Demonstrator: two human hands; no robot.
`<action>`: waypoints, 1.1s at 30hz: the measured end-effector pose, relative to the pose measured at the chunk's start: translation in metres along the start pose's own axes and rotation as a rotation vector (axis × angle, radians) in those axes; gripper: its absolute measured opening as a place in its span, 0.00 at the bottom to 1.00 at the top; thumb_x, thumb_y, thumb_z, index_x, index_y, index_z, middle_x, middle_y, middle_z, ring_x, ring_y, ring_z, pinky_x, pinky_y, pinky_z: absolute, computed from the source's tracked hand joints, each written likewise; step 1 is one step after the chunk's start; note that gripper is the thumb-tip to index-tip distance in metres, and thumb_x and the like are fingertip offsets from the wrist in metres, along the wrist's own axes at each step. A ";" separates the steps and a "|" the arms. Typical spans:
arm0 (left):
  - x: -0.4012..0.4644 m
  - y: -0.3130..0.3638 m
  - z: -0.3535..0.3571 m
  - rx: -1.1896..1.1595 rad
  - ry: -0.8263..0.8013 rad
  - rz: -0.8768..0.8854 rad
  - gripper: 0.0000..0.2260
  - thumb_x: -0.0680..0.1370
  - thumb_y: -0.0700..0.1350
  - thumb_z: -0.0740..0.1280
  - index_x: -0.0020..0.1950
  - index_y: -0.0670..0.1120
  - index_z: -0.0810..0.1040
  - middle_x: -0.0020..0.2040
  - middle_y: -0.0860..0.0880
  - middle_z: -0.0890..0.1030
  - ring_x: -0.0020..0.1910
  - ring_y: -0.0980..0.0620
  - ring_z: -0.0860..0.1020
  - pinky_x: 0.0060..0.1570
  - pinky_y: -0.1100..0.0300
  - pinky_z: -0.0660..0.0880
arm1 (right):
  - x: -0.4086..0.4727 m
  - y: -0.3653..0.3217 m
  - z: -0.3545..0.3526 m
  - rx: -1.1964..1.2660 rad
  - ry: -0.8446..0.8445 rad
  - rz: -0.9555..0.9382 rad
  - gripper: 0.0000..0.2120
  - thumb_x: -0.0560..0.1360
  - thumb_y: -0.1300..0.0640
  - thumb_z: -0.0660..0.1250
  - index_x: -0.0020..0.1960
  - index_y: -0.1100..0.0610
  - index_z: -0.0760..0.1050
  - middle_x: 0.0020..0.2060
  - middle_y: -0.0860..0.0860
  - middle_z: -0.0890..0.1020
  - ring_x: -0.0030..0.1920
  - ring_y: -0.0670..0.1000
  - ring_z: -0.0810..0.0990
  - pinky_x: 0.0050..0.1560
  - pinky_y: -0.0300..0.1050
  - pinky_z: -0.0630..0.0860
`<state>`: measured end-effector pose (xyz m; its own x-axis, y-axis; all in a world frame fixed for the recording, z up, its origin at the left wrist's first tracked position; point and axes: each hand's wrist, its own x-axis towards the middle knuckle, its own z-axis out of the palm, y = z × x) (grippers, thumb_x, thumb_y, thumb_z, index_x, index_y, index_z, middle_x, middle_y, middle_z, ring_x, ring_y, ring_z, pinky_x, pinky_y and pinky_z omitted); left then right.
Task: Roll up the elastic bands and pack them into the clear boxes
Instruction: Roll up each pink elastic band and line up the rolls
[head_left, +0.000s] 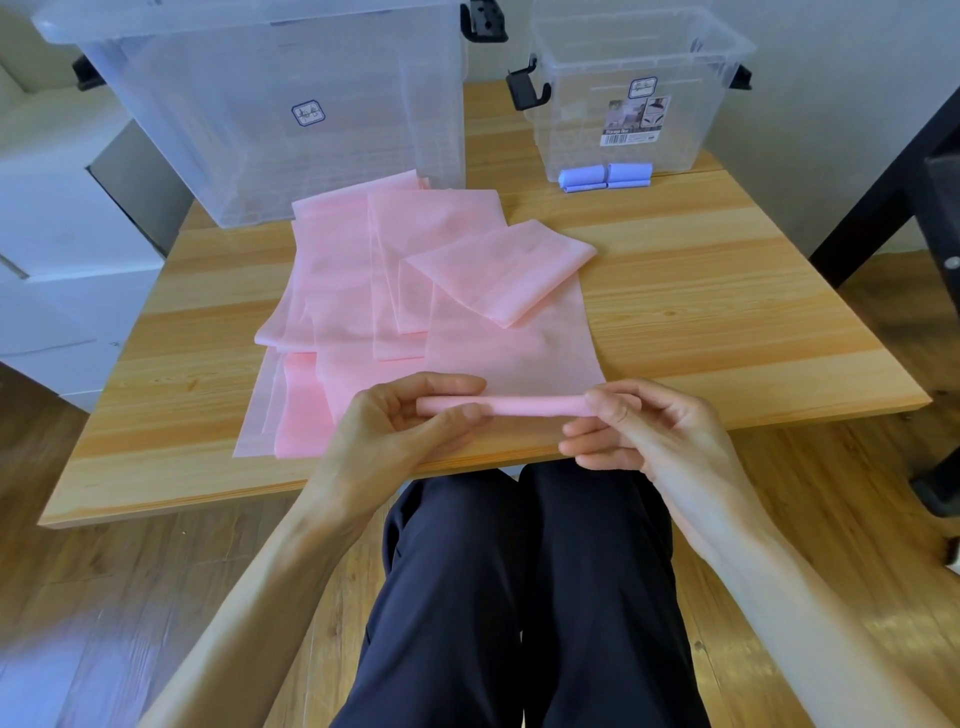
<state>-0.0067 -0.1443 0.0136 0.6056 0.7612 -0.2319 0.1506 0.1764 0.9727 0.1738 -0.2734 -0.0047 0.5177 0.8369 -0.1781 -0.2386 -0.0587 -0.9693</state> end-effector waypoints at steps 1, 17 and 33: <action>0.000 0.000 0.001 0.020 0.010 0.005 0.11 0.67 0.49 0.74 0.49 0.50 0.86 0.43 0.50 0.86 0.45 0.56 0.85 0.42 0.70 0.77 | 0.000 0.000 0.000 0.000 -0.015 0.002 0.13 0.72 0.55 0.70 0.51 0.64 0.80 0.41 0.59 0.86 0.42 0.59 0.87 0.42 0.45 0.84; 0.001 -0.003 0.002 0.039 0.005 0.004 0.07 0.73 0.48 0.72 0.49 0.49 0.85 0.44 0.49 0.86 0.46 0.54 0.85 0.46 0.67 0.79 | -0.002 0.003 0.000 -0.004 -0.086 0.007 0.14 0.74 0.55 0.67 0.53 0.64 0.80 0.44 0.60 0.86 0.46 0.59 0.86 0.46 0.46 0.84; 0.001 -0.002 0.000 -0.028 0.018 -0.002 0.11 0.69 0.49 0.72 0.49 0.47 0.85 0.43 0.45 0.87 0.47 0.51 0.86 0.48 0.64 0.81 | -0.004 0.002 -0.001 0.014 -0.068 0.012 0.12 0.72 0.58 0.70 0.55 0.60 0.81 0.44 0.60 0.86 0.44 0.60 0.87 0.43 0.45 0.83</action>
<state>-0.0060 -0.1441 0.0110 0.5911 0.7718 -0.2343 0.1301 0.1955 0.9720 0.1724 -0.2771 -0.0065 0.4581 0.8711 -0.1770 -0.2560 -0.0614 -0.9647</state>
